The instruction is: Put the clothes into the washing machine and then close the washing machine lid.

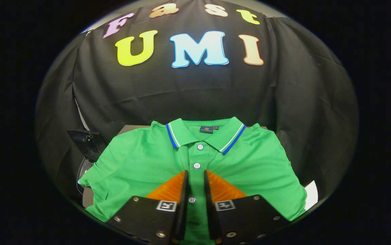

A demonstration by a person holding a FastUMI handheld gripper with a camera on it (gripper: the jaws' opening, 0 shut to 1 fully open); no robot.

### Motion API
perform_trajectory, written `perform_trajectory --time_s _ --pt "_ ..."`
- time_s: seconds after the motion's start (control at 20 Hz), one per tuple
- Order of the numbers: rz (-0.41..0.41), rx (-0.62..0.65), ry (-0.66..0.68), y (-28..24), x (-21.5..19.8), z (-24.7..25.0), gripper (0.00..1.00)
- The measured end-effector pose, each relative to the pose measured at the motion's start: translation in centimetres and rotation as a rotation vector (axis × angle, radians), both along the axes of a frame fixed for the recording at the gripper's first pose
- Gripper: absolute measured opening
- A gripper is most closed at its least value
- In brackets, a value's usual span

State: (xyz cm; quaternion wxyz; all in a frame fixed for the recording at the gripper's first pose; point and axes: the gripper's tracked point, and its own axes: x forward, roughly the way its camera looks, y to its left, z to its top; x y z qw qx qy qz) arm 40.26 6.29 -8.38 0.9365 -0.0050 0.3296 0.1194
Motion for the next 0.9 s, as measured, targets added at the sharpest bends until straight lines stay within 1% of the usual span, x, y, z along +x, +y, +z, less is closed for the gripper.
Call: perform_trajectory --time_s 0.1,0.15,0.2,0.35,0.55,0.65,0.8,0.9 --pt "-0.011 0.002 -0.006 0.0 -0.2 0.0 0.11" --pt "-0.016 -0.001 -0.01 0.0 -0.2 0.1 0.07" --pt "-0.025 -0.002 -0.016 0.0 -0.2 0.2 0.01" --pt "-0.042 0.01 -0.057 -0.1 -0.3 1.1 0.0" --pt "-0.104 0.105 -0.119 -0.3 -0.8 2.6 0.0" --pt "-0.122 0.124 -0.174 -0.4 -1.0 4.1 0.0" --pt "-0.138 0.146 -0.256 -0.6 -1.5 6.3 0.0" --pt "-0.13 0.182 -0.29 -0.1 -2.0 8.0 0.0"
